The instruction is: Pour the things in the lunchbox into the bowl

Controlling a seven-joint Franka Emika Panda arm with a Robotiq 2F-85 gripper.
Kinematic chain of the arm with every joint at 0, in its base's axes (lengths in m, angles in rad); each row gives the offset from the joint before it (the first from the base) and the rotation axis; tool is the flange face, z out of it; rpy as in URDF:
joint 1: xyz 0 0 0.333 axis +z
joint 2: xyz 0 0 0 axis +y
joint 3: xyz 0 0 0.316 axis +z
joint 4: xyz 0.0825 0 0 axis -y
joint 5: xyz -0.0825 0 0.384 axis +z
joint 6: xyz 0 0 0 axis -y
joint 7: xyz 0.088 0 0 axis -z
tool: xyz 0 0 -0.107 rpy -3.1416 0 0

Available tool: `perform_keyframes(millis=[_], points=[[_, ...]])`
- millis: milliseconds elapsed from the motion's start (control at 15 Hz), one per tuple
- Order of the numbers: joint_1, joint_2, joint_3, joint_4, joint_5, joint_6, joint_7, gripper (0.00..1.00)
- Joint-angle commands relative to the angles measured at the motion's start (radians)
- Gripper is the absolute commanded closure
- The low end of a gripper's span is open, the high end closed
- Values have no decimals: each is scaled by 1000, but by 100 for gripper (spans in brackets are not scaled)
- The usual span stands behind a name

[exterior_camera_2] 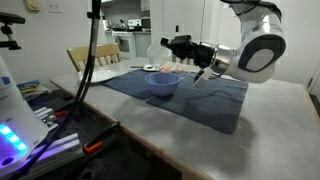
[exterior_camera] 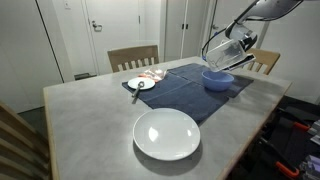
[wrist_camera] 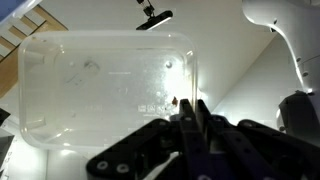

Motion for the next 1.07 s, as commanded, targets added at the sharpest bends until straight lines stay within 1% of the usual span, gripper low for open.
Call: perform_keyframes(millis=[0, 267, 533, 867, 1000], points=[[-3, -17, -2, 3, 19, -12, 35, 98], [6, -44, -6, -15, 17, 2, 58, 98], [26, -99, -13, -41, 13, 23, 89, 98], [70, -181, -20, -60, 6, 47, 171, 98], [95, -209, -22, -61, 7, 49, 227, 98]])
